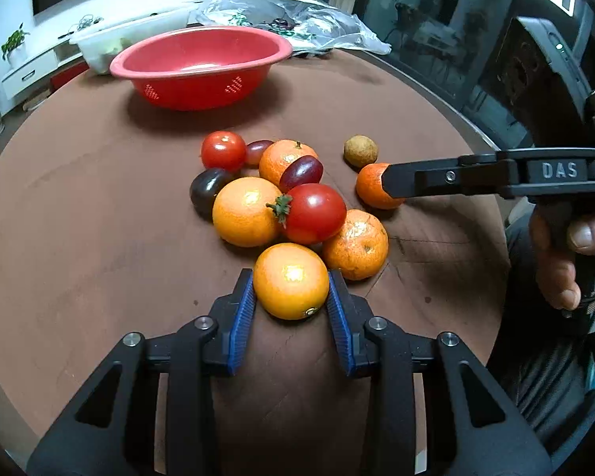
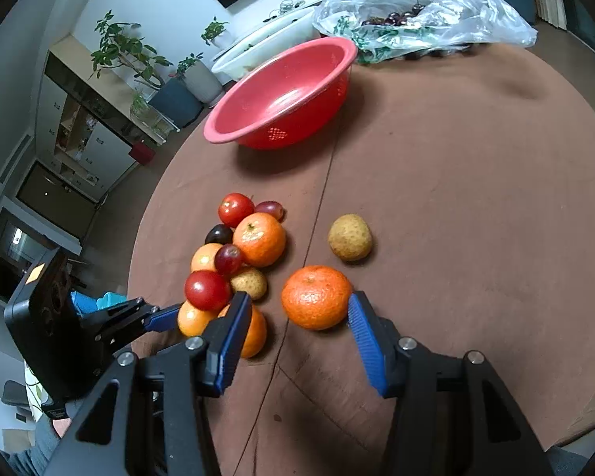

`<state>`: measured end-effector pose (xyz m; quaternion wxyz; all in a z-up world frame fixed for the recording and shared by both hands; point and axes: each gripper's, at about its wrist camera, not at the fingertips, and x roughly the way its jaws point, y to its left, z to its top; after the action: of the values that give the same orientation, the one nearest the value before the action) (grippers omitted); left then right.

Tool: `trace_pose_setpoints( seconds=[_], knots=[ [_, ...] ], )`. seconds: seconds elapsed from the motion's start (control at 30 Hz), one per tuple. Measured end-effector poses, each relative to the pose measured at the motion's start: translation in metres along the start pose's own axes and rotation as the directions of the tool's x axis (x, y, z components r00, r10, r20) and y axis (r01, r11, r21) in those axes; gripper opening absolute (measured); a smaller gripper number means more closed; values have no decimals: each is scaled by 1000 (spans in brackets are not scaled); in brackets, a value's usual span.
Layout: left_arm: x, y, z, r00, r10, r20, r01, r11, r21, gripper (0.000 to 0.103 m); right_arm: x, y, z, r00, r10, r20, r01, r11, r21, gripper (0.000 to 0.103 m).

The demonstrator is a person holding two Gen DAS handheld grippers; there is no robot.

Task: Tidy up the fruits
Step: 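Grasp a large orange with the left tool while the right tool grasps a tangerine, then carry both citrus fruits over the red bowl and open both tools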

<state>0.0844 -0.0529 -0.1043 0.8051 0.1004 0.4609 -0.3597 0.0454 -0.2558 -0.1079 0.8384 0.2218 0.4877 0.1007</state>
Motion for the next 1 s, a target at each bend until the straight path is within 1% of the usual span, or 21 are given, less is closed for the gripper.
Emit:
trace_pose_setpoints(
  seconds=[0.17,0.2,0.27,0.33,0.47,0.67,0.73,0.8,0.9,1.0],
  knots=[
    [-9,11,-8,1000,-9,17,10,999,-41,34,8,-3,4,999,-39,-35,39,999,3,55],
    [-10,13,-9,1000,-9,19,10,999,-47,34,9,-4,4,998,-39,-45,40,999,6,54],
    [-13,17,-11,1000,-8,25,10,998,-66,34,10,-3,5,998,-47,-42,47,999,-7,42],
    [-15,19,-12,1000,-3,31,6,997,-74,34,11,-2,5,998,-41,-48,41,999,-11,42],
    [-19,21,-11,999,-6,45,10,997,-78,34,8,2,4,997,-62,-44,61,997,-36,41],
    [-31,26,-8,998,-10,70,17,996,-93,34,-16,7,9,998,-59,15,60,997,-42,41],
    [-41,30,0,995,-6,96,15,995,-97,34,-28,7,18,998,-40,51,42,998,-47,41],
    [-50,38,13,992,1,125,11,995,-101,34,-39,9,33,995,-37,88,43,997,-68,41],
    [-66,49,47,983,34,178,-19,996,-84,34,-48,18,60,991,-50,126,63,993,-101,41],
    [-68,56,86,976,56,212,-46,998,-50,34,-52,36,93,983,-46,176,78,982,-174,41]
  ],
)
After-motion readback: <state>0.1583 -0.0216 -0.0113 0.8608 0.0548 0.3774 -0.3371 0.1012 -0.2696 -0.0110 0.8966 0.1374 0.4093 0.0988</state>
